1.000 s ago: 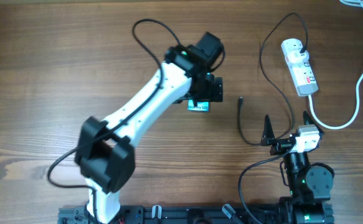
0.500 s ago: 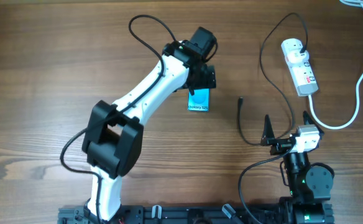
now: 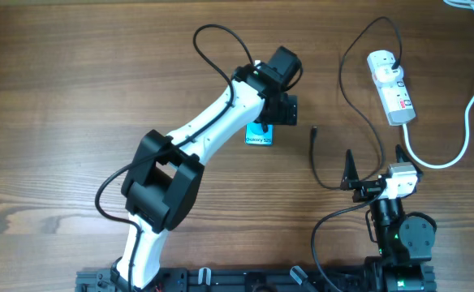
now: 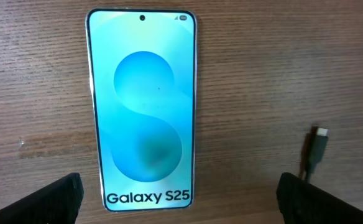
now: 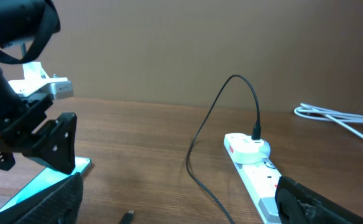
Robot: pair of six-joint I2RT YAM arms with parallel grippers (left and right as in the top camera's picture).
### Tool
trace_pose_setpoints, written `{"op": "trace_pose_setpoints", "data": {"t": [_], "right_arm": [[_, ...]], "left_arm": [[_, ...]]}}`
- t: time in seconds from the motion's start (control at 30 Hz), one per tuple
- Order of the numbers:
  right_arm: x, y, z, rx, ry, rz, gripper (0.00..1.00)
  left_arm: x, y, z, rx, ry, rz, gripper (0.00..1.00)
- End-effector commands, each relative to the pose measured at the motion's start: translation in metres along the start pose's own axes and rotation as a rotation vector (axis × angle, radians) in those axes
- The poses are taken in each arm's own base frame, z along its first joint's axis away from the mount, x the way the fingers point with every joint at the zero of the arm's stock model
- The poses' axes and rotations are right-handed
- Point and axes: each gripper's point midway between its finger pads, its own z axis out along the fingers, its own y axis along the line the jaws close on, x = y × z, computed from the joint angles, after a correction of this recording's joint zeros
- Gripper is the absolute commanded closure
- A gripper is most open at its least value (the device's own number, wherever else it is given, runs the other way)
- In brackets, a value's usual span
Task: Plug charger to phone and switch on socket
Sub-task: 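Lower the left gripper down over the phone, centered on it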
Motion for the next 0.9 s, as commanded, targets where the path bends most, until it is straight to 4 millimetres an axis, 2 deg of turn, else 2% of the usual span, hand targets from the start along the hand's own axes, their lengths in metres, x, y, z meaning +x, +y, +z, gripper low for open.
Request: {"op": "trace_pose_setpoints", "data": {"t": [0.0,0.1,0.3,0.47,0.57,0.87], "right_arm": [[0.000,0.000,0.000,0.005,-0.002,-0.002,0.00],[0.000,0.000,0.000,0.005,-0.002,-0.002,0.00],[0.000,0.000,0.000,0.004,-0.002,-0.002,0.00],[0.000,0.000,0.000,0.005,-0.002,-0.002,0.00],[0.000,0.000,0.000,0.005,-0.002,-0.002,0.00],[0.000,0.000,0.000,0.005,-0.002,-0.002,0.00]], "left_arm": [[-0.006,0.013,0.012,-0.097,-0.035,0.028,0.00],[-0.012,0.021,0.015,-0.137,-0.061,0.025,0.00],[-0.007,0.016,0.016,-0.111,-0.037,0.022,0.00],[0.003,0.008,0.025,-0.048,0.001,0.021,0.00],[0.008,0.009,0.029,-0.049,0.013,0.022,0.00],[0.005,0.012,0.033,-0.056,0.005,0.017,0.00]]}}
